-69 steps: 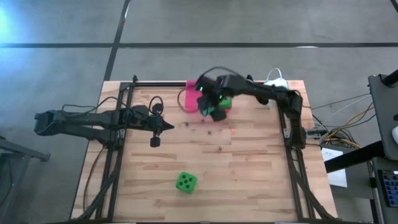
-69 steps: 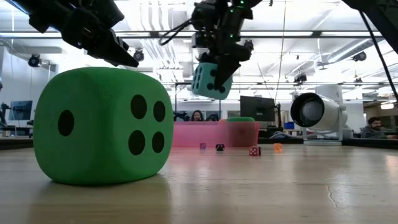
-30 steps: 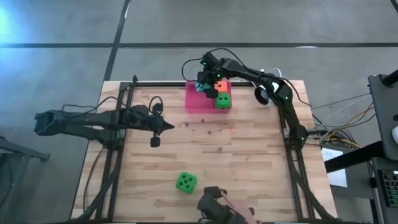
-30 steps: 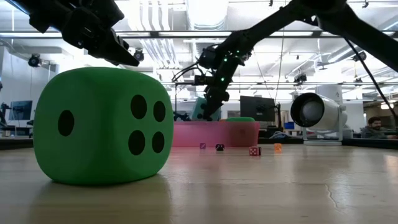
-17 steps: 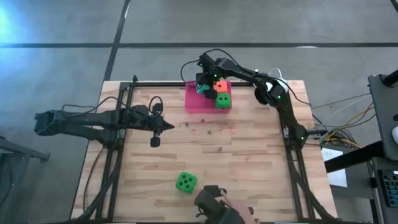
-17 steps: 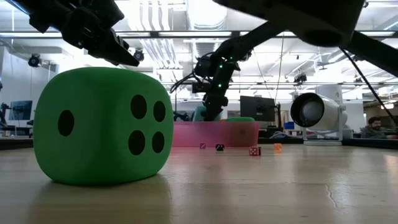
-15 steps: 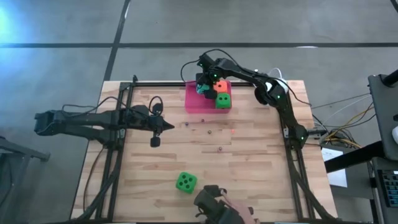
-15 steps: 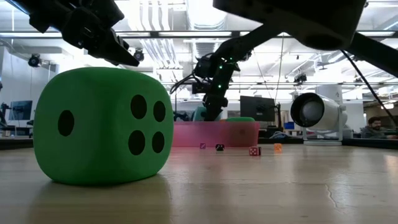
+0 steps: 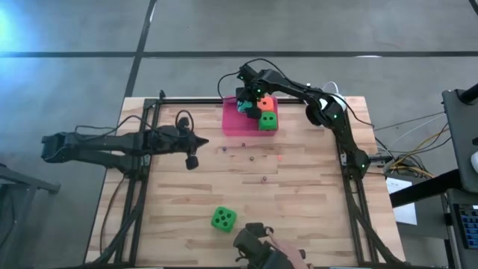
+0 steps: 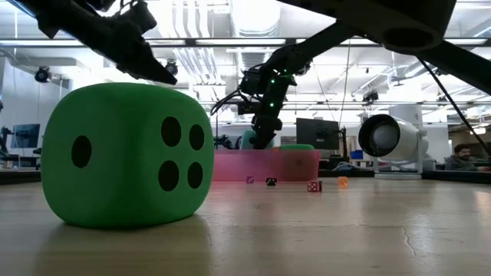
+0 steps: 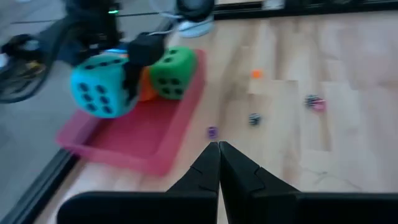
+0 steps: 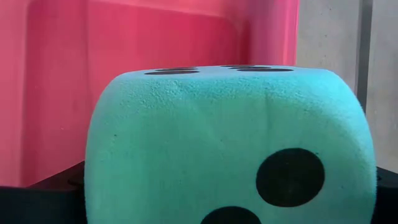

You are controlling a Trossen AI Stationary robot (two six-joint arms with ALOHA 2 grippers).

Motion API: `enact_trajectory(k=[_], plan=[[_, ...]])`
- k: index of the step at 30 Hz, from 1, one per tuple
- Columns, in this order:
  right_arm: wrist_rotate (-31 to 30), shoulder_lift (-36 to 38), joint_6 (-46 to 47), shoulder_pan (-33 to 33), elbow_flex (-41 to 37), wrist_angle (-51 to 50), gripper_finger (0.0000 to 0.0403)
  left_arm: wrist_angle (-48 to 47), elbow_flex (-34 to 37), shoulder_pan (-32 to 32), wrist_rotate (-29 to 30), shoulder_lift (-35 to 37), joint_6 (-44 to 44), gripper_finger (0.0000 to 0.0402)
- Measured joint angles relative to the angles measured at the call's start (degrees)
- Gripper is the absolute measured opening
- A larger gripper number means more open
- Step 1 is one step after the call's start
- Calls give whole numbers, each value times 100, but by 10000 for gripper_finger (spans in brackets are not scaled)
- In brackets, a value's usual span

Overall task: Pick & Place Dice
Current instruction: Put the large blue dice into the the pink bin

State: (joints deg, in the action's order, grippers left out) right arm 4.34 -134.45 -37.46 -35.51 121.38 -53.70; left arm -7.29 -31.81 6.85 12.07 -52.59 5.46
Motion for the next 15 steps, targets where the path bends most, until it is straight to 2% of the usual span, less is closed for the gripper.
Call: enact_trajectory(k=[4, 11, 15], plan=[[2, 0, 1, 0, 0, -5, 364, 86, 0, 0, 145, -116, -88, 8], [4, 2, -1, 0, 0, -8, 364, 436, 0, 0, 863, -445, -242, 8], [4, 2, -1, 0, -2, -10, 364, 634, 1, 0, 1050, -639, -212, 8]])
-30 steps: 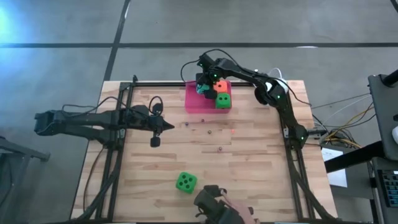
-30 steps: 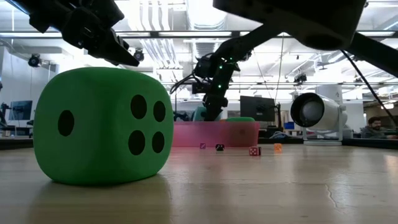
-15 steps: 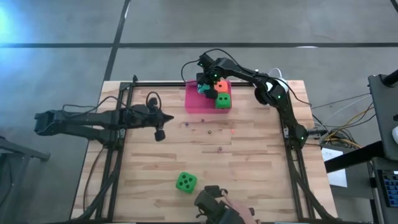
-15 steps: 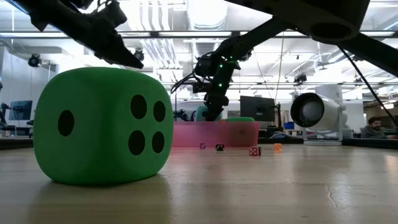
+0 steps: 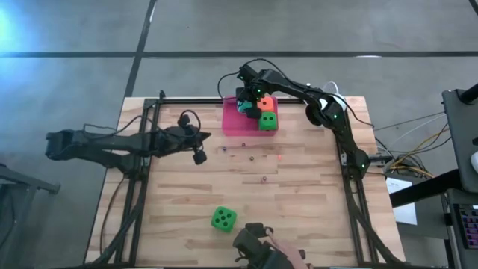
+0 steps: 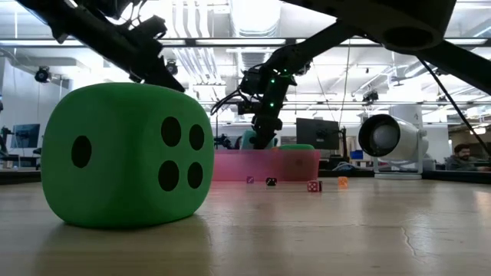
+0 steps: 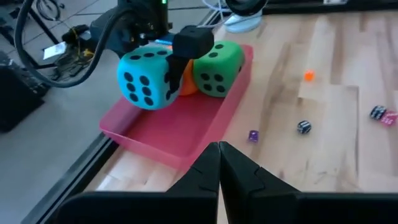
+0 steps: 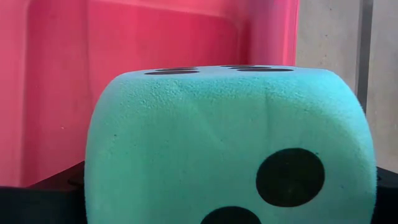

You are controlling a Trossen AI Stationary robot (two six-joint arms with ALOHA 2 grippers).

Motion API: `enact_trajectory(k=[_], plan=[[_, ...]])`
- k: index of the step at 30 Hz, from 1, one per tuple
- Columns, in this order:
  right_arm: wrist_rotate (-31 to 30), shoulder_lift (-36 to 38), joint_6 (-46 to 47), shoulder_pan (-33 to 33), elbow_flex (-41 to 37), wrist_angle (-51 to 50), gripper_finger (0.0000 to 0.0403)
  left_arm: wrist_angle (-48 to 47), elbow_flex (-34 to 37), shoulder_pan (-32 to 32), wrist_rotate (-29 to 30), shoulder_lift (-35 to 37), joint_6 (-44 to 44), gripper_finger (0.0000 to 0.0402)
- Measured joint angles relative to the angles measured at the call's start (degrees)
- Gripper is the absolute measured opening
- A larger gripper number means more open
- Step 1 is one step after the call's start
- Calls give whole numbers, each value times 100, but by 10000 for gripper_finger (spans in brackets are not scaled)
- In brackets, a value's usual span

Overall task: Pick & Place Dice
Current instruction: Put the large blue dice into the the pink bin

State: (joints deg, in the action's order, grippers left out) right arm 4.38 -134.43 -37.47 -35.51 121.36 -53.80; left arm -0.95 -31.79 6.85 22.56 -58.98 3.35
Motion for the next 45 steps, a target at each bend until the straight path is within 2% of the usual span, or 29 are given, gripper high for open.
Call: enact_trajectory(k=[9, 45], plan=[[11, 2, -18, 0, -2, 2, 364, 632, 0, 0, 637, -64, -39, 8], [10, 9, -15, 0, -2, 13, 364, 625, 0, 0, 658, -66, -39, 8]])
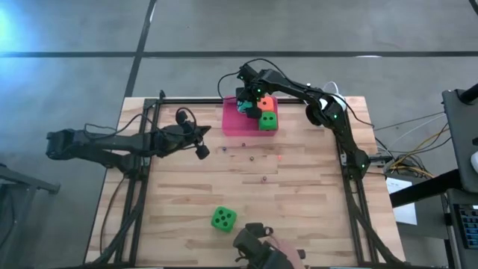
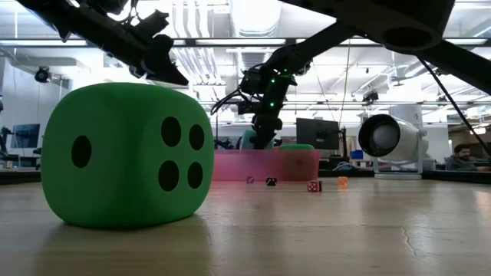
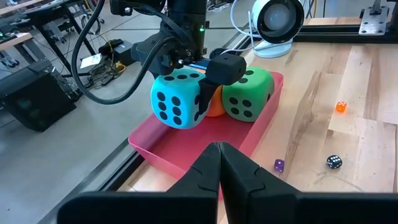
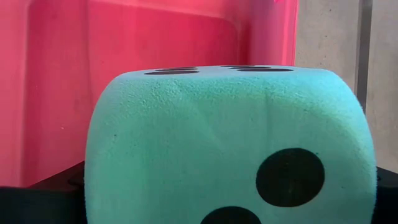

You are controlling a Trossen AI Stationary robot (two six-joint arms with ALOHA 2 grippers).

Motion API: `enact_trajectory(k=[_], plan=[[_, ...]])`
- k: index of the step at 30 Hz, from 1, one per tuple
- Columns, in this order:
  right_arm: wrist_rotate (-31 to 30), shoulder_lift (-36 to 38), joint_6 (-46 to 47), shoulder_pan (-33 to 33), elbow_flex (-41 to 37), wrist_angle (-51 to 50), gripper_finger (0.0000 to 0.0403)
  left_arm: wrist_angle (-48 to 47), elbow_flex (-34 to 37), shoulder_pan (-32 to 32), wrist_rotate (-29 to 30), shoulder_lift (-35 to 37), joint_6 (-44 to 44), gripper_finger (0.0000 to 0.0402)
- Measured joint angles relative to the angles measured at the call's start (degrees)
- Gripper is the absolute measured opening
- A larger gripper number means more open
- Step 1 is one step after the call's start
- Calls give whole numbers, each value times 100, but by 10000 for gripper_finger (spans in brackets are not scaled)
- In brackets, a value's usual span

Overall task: Pick & Place Dice
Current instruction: Put the large blue dice into the the pink bin

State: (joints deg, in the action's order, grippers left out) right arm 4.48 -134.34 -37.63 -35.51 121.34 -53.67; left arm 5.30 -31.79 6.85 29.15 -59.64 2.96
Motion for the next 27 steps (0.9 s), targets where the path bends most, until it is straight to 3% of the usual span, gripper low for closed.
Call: enact_trajectory(k=[27], plan=[[-8, 2, -14, 0, 0, -77, 368, -2, 0, 0, -11, 0, 0, 8]])
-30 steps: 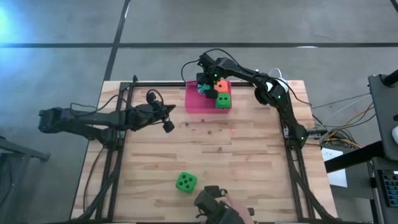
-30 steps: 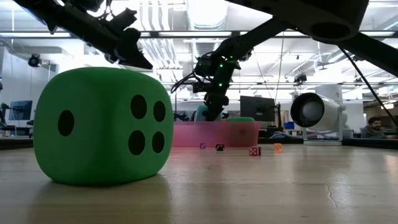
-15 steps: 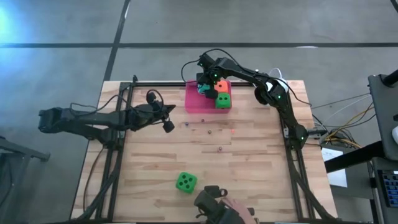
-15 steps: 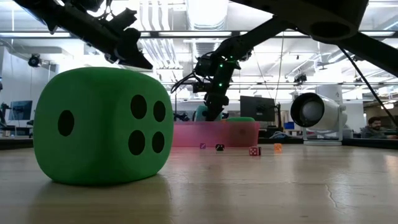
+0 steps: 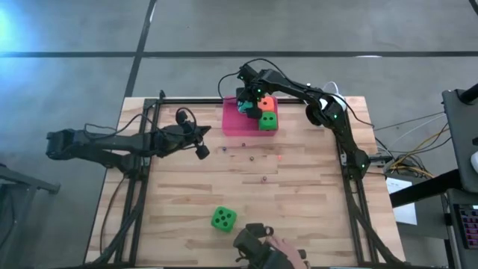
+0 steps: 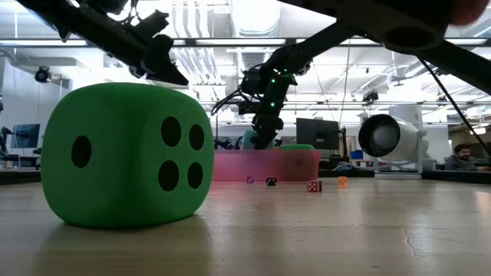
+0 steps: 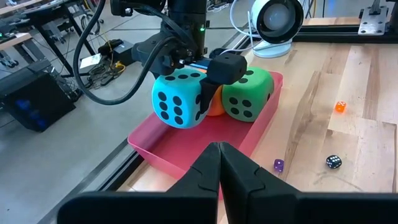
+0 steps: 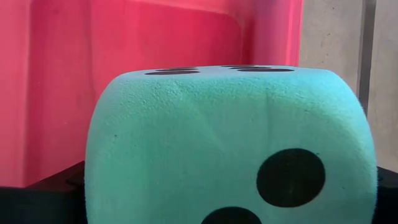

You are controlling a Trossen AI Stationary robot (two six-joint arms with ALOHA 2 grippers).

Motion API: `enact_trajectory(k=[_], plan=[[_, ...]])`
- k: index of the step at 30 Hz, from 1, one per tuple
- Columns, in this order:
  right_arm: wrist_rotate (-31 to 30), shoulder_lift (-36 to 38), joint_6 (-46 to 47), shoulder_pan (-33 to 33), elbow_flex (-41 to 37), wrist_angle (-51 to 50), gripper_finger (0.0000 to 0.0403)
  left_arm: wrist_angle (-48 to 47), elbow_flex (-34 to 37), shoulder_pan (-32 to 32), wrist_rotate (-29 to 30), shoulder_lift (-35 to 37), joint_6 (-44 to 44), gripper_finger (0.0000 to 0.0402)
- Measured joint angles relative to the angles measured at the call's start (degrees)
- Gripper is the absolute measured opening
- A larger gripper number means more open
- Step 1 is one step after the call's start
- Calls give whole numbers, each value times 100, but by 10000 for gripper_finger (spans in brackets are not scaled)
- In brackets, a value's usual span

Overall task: Pick & Place Dice
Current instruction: Put the large blue dice into the the pink bin

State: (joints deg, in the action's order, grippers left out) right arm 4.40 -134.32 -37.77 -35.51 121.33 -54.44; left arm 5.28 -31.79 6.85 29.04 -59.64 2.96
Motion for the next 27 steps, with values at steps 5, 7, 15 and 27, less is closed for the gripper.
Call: enact_trajectory(k=[5, 7, 15, 27], plan=[[-3, 0, -1, 0, 0, -2, 394, 0, 0, 0, 1, 0, 0, 8], [-4, 0, 236, -2, -1, -11, 396, 0, 0, 0, 2, 0, 0, 8], [15, 0, 155, -1, 0, -1, 399, 0, 0, 0, 9, 0, 0, 8], [7, 0, -31, -2, 0, 68, 400, 0, 0, 0, 10, 0, 0, 8]])
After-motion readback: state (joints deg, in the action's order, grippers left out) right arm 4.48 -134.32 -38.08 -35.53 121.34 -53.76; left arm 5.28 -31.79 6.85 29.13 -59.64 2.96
